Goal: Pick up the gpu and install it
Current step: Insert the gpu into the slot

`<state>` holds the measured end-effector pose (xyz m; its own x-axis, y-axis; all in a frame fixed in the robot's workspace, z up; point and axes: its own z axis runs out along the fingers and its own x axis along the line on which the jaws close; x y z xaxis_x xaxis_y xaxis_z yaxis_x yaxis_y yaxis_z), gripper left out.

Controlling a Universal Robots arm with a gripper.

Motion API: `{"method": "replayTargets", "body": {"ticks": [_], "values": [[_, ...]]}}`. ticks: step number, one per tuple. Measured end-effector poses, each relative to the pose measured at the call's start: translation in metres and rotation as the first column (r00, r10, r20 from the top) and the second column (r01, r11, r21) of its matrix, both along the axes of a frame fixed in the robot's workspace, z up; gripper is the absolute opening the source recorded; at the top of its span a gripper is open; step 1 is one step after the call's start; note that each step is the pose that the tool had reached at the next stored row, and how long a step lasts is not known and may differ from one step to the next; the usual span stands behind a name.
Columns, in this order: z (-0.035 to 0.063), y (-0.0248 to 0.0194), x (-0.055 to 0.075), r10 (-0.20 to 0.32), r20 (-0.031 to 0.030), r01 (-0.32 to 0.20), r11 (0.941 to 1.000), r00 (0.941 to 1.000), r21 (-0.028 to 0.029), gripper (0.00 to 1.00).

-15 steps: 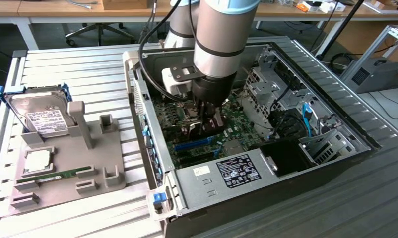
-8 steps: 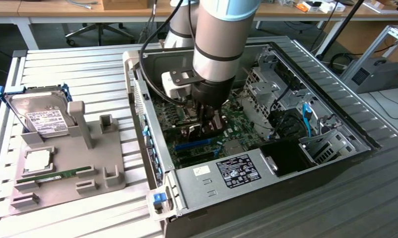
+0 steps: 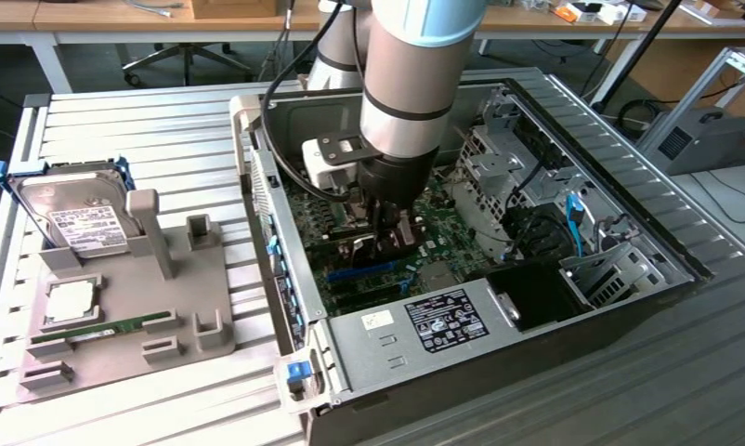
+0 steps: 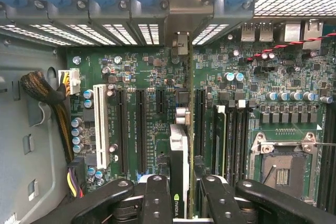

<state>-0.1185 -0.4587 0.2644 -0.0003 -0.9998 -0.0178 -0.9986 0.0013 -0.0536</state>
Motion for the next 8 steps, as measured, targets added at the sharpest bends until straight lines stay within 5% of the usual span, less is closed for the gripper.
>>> {"method": "replayTargets", "body": {"ticks": [8], "values": [[0.0000, 0.0000, -0.0020, 0.000, 0.0000, 0.000, 1.0000, 1.0000, 0.0000, 0.27]]}}
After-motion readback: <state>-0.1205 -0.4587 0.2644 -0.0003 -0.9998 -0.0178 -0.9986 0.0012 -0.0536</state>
